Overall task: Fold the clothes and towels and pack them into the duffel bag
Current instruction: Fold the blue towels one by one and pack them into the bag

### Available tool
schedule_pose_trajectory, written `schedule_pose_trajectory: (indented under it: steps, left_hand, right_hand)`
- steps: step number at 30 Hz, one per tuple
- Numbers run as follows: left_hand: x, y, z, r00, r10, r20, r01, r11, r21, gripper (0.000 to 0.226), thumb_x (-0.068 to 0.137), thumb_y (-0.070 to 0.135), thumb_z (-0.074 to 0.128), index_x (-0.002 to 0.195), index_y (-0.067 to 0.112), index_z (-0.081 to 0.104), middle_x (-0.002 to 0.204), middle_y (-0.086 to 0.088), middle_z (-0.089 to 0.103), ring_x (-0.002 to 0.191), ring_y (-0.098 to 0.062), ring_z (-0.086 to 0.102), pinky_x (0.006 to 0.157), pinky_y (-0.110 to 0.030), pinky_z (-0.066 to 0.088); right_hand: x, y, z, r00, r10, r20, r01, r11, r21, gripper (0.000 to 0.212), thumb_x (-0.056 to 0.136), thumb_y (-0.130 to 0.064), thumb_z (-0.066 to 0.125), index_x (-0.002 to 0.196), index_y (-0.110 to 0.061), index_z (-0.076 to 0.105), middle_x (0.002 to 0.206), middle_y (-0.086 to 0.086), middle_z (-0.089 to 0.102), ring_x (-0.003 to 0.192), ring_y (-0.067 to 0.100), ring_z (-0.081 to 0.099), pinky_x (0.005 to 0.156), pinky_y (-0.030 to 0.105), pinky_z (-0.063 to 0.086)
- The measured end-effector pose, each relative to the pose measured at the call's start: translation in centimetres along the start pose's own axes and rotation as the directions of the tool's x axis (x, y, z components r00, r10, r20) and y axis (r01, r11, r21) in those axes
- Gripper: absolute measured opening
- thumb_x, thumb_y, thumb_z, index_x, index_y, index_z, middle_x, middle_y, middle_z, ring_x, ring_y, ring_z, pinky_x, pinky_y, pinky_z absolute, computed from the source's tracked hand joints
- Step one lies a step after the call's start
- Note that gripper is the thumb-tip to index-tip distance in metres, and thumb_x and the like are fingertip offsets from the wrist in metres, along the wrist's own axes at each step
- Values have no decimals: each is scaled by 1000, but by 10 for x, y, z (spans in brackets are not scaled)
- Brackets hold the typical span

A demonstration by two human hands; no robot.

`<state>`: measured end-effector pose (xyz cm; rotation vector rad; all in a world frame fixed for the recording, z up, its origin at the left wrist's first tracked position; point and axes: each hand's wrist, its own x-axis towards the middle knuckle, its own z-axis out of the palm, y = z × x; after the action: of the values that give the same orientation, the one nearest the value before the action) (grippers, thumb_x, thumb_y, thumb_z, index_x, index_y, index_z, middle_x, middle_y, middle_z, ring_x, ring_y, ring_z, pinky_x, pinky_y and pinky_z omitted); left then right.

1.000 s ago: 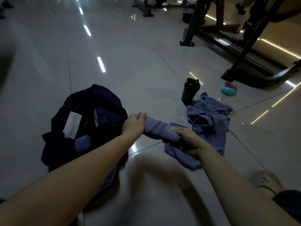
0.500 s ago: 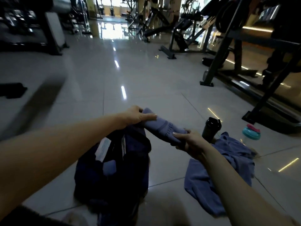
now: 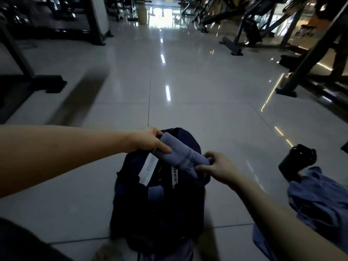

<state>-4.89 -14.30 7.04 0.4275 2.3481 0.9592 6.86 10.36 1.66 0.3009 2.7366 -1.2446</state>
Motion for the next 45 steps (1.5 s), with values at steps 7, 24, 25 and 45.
schedule_pose_trajectory:
  steps: [7, 24, 25, 45]
  left_hand:
    - [29, -34, 4, 987, 118, 107, -125, 990, 70, 33, 76, 25, 88, 97, 7, 70, 97, -15, 73, 91, -27, 71, 84, -44, 58]
    - [33, -128, 35, 958, -9, -286, 171, 818, 549, 54, 74, 68, 72, 97, 24, 50, 96, 5, 59, 88, -21, 59, 67, -34, 43]
    - [35, -131, 48, 948, 0, -318, 195, 790, 581, 63, 71, 72, 72, 103, 24, 47, 103, 4, 56, 95, -22, 57, 72, -36, 43]
    - [7, -205, 26, 852, -495, -172, 337, 769, -544, 21, 90, 11, 73, 72, 7, 62, 58, -2, 62, 47, -12, 56, 43, -21, 41]
  right_hand:
    - [54, -41, 47, 932, -160, 324, 106, 978, 177, 48, 73, -23, 89, 114, -14, 66, 103, 8, 73, 95, 24, 71, 83, 41, 60]
    - [101, -34, 58, 944, -200, 263, 164, 974, 155, 21, 77, -17, 85, 94, -12, 72, 87, 9, 73, 78, 17, 70, 72, 40, 57]
    - [102, -35, 61, 938, -222, 265, 187, 970, 153, 21, 78, -16, 84, 94, -12, 72, 87, 9, 73, 78, 17, 69, 72, 40, 57]
    - [122, -86, 136, 785, -352, 511, 303, 936, 179, 23, 85, -16, 79, 104, -10, 66, 96, 9, 70, 82, 16, 65, 73, 30, 54]
